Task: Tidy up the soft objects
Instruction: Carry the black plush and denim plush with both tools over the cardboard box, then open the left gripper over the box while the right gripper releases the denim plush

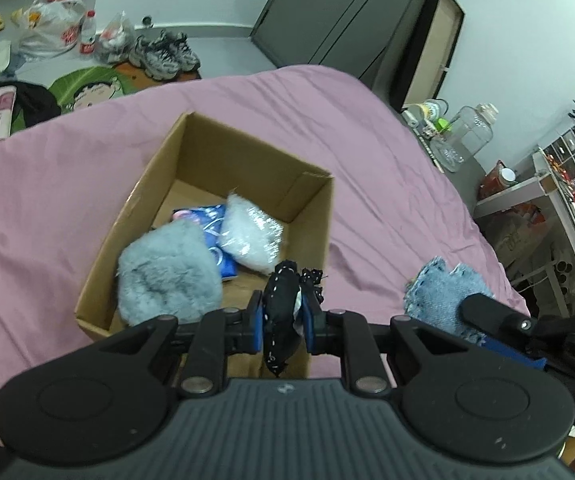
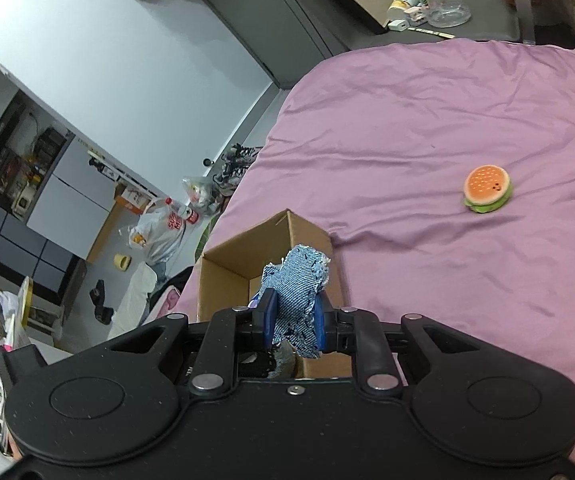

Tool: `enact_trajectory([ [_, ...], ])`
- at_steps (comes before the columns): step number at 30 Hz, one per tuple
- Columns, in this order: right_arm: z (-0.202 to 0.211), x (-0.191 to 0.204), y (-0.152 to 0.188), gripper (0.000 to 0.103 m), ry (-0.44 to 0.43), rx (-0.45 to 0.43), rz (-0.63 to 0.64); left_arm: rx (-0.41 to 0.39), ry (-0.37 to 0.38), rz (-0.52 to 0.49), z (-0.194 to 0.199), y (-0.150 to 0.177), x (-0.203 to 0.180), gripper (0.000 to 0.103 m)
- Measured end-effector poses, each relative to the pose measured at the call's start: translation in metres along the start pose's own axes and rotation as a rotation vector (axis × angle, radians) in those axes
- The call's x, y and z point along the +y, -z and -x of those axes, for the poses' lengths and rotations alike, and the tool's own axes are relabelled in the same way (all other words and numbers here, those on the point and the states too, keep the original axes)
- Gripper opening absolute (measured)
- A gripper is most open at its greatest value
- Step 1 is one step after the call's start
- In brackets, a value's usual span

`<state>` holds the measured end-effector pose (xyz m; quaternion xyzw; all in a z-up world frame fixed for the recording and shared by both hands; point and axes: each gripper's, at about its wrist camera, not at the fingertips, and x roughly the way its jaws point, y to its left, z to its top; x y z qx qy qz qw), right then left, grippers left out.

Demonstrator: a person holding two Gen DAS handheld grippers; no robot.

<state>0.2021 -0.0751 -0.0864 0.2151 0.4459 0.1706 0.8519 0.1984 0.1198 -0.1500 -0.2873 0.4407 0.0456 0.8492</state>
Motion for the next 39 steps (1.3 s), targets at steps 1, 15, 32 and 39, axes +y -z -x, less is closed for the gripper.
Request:
enact_trajectory([
  [1,-0.002,0.002,0.0,0.019,0.005,0.002,0.002,0.007,0.0,0.007,-0.002,0.0,0.003,0.018],
  [15,-0.025,0.023,0.0,0.019,0.061,0.014,0.024,0.126,0.011,0.055,-0.04,0.0,0.03,0.018],
  [32,-0.057,0.052,0.013,0.02,0.04,0.055,0.048,0.112,0.094,0.129,-0.022,-0.016,0.066,0.037],
  [39,-0.062,0.054,0.013,0.02,0.042,0.054,0.04,0.077,0.066,0.135,-0.006,-0.022,0.074,0.038],
])
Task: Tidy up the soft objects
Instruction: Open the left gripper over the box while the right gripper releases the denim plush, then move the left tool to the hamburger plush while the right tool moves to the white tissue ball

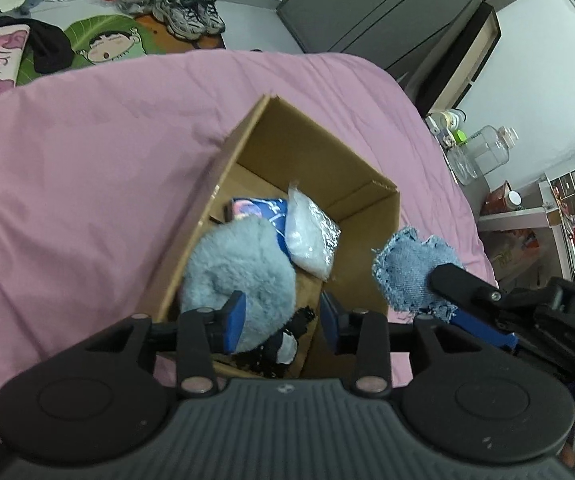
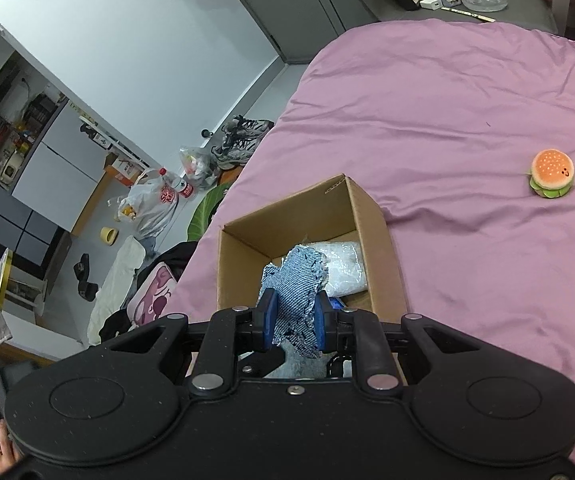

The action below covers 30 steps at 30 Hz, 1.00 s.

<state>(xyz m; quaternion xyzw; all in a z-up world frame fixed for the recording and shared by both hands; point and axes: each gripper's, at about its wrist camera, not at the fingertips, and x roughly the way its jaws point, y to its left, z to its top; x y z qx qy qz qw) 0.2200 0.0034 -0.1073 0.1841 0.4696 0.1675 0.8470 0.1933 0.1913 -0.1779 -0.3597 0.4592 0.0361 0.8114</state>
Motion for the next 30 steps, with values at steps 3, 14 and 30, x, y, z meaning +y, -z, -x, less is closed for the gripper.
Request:
enact_trajectory([
  [3,0.0,-0.001,0.001,0.024,0.003,0.002,-0.013,-0.01,-0.014,-0.009,0.005,-0.003,-0.001,0.038],
  [14,0.022,-0.018,0.0,0.025,0.017,-0.018,-0.028,-0.032,-0.037,-0.051,0.013,-0.001,-0.016,0.071],
  [30,0.074,-0.059,0.004,0.049,0.06,-0.065,-0.029,-0.055,-0.074,-0.165,0.035,0.017,-0.062,0.088],
])
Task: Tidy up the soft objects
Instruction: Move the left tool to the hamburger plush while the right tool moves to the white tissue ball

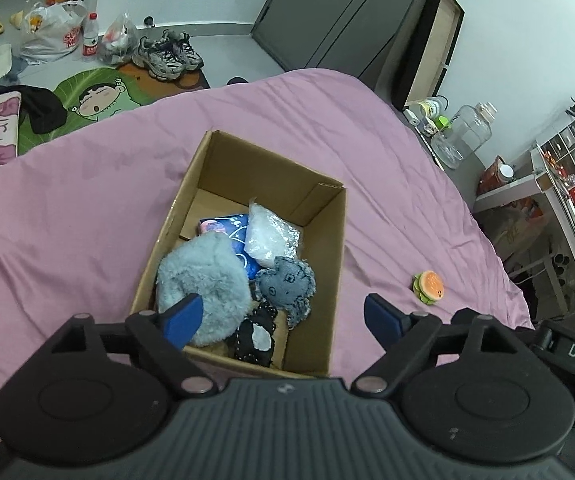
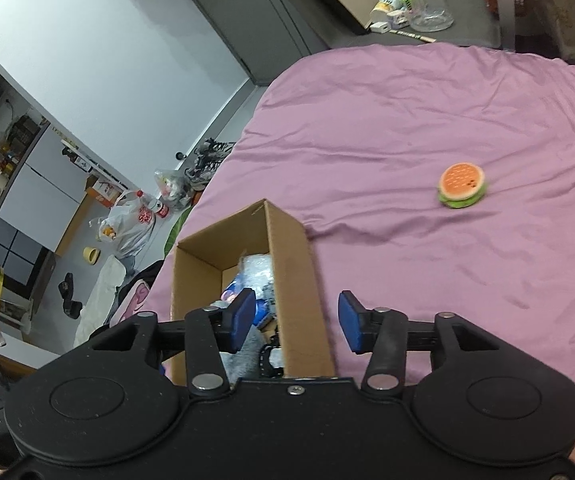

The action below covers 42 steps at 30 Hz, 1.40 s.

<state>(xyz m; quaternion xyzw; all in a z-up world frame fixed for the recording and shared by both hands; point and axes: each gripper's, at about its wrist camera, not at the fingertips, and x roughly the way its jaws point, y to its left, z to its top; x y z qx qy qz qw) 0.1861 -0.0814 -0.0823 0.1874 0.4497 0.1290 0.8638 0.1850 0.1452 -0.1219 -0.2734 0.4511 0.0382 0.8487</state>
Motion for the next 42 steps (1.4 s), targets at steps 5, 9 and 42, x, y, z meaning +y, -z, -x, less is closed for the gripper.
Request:
enact_trajectory([
  [5,0.019,-0.01,-0.002,0.067,0.017,-0.039,0.01,-0.005,-0.023,-0.028,0.008,0.003,-0.015,0.095],
  [9,0.034,-0.019,-0.004,0.079,0.034,-0.074,0.018,-0.017,-0.022,-0.054,0.016,0.009,-0.029,0.097],
  [42,0.142,-0.158,-0.019,0.098,0.155,-0.252,-0.041,-0.071,-0.102,-0.271,0.034,0.062,-0.153,0.103],
])
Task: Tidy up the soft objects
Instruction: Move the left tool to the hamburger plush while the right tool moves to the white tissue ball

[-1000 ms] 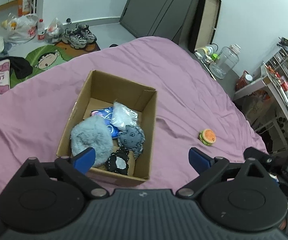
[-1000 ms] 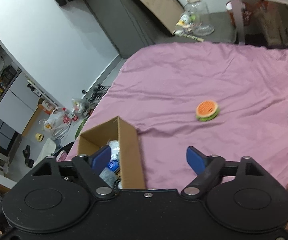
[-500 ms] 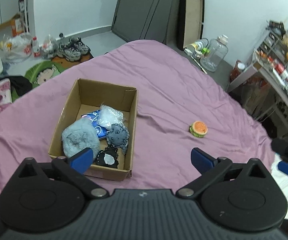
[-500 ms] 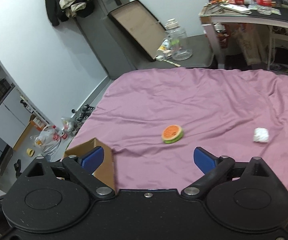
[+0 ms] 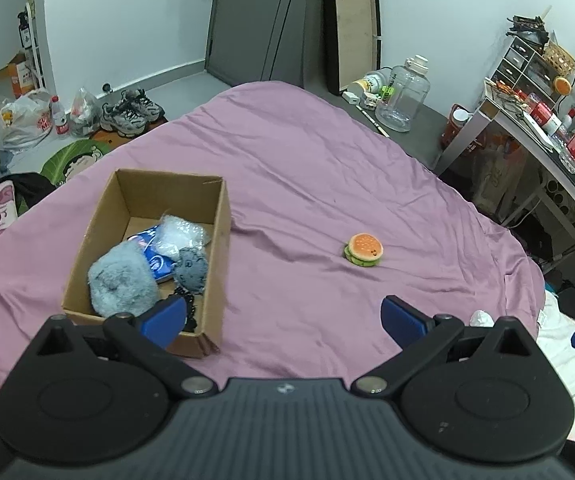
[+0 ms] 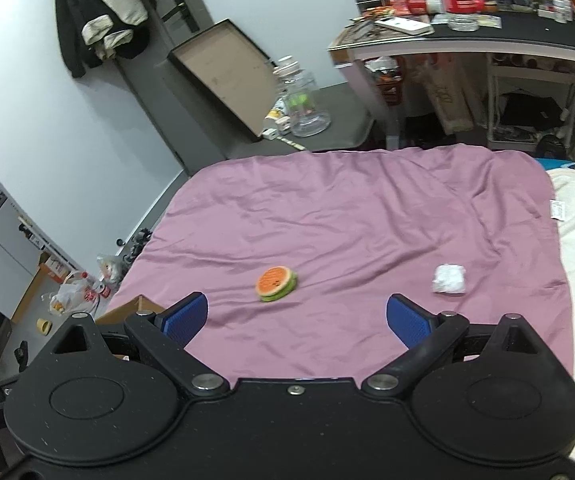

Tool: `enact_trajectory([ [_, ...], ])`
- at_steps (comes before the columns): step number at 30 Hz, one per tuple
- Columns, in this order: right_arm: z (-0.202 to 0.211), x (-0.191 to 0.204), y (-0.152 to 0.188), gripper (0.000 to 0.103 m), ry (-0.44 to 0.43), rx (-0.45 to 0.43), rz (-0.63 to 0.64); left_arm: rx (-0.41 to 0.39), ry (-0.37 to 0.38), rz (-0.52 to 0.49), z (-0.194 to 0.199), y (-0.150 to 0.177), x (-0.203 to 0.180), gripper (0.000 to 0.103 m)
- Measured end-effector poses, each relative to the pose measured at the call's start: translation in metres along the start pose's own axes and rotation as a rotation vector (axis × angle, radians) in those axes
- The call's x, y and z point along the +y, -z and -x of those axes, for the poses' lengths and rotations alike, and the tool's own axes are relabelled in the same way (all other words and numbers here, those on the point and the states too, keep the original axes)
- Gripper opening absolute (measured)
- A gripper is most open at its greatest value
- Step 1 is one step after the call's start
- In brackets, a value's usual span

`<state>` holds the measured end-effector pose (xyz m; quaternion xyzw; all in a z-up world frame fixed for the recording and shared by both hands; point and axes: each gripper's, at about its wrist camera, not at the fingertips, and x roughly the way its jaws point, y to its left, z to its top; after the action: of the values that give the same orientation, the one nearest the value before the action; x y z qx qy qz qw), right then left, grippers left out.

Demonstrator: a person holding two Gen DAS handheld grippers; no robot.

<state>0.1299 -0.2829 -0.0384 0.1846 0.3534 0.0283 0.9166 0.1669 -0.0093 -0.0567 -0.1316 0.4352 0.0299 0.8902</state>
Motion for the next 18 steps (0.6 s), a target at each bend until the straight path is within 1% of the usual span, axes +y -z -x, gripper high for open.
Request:
enact_trajectory([
  [2,0.0,-0.011,-0.002,0.103,-0.005,0.003,-0.014,-0.004,0.0,-0.011,0.0,0.0,-0.009,0.103],
  [6,0.0,-0.033,-0.006,0.103,-0.013,0.008,-0.047,-0.019,0.005,-0.024,-0.001,-0.001,-0.029,0.103],
  [10,-0.003,-0.055,-0.01,0.103,0.0,0.008,-0.08,-0.023,0.021,-0.036,-0.005,-0.002,-0.046,0.103],
  [18,-0.022,-0.089,-0.009,0.103,0.024,0.031,-0.134,-0.03,0.016,-0.059,-0.022,-0.003,-0.073,0.102],
])
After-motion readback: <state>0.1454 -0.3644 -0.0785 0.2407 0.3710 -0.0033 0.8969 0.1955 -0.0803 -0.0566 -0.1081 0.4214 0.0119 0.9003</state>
